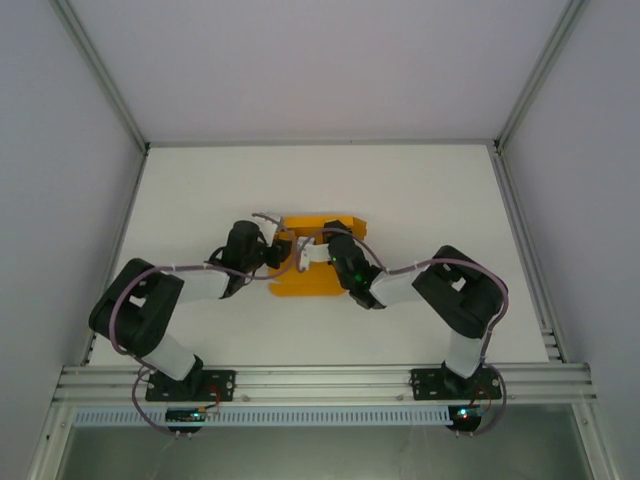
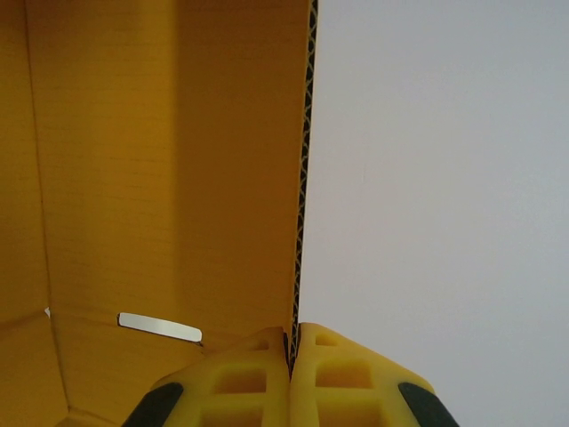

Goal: Assemble paper box

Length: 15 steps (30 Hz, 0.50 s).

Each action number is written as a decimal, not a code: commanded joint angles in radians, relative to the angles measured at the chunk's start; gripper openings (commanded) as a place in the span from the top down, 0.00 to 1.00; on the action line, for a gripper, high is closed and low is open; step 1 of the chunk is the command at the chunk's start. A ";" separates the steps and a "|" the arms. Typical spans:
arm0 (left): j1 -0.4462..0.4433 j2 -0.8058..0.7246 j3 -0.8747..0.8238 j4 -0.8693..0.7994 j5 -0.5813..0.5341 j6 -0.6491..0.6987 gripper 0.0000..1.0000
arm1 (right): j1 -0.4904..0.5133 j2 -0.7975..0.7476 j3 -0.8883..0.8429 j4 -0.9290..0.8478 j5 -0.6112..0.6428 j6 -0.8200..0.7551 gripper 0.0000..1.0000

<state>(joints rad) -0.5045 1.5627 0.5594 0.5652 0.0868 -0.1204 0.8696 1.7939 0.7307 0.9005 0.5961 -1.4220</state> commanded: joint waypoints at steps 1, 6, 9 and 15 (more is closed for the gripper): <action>-0.005 0.021 -0.014 0.119 -0.015 0.029 0.62 | 0.018 0.000 -0.017 -0.030 0.018 -0.002 1.00; -0.007 0.058 0.006 0.169 -0.032 0.021 0.72 | 0.021 -0.004 -0.012 -0.050 0.015 0.012 1.00; -0.014 0.090 0.031 0.176 -0.025 0.016 0.73 | 0.022 -0.008 -0.007 -0.067 0.001 0.027 1.00; -0.038 0.132 0.069 0.163 -0.095 -0.031 0.91 | 0.020 -0.008 -0.002 -0.085 -0.007 0.052 1.00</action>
<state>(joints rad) -0.5201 1.6699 0.5831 0.6926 0.0174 -0.1173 0.8734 1.7939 0.7307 0.8577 0.6392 -1.4010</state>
